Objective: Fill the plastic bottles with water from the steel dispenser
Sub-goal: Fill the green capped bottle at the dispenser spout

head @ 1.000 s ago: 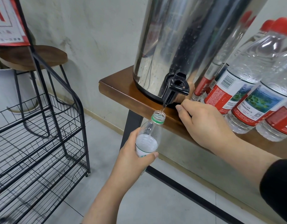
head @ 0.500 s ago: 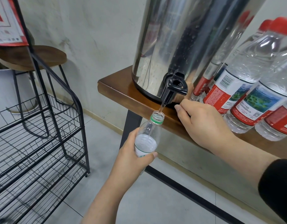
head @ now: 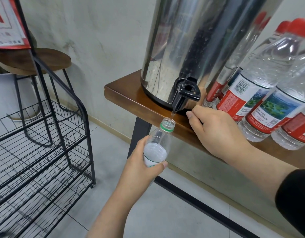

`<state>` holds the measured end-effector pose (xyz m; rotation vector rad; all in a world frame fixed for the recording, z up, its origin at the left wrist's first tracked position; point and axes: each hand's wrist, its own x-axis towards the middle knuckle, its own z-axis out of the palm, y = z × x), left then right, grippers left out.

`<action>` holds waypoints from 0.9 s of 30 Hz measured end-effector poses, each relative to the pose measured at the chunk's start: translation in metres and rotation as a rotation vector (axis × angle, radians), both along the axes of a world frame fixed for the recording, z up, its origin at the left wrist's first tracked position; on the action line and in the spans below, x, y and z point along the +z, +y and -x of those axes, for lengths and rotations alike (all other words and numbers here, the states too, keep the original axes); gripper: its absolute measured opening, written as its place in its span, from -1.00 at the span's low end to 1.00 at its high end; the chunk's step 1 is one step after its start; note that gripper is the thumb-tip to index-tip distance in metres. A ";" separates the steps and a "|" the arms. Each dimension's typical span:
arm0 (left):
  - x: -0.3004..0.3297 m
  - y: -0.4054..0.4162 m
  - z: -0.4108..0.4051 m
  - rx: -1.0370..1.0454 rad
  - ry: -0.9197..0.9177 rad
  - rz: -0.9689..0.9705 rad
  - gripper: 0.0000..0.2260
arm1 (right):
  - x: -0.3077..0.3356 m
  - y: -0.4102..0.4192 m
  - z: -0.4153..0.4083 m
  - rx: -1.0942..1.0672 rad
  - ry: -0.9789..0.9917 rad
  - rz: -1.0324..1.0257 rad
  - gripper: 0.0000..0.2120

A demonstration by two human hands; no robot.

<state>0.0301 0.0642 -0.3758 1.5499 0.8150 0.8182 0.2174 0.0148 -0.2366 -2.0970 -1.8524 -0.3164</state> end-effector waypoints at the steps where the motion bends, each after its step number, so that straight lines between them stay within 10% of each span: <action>1: 0.000 0.000 0.000 0.002 0.000 0.001 -0.33 | 0.000 0.000 0.000 0.003 -0.001 -0.003 -0.64; 27: 0.001 0.000 -0.001 0.002 0.013 0.001 -0.34 | 0.001 0.000 0.001 -0.008 -0.003 0.012 -0.64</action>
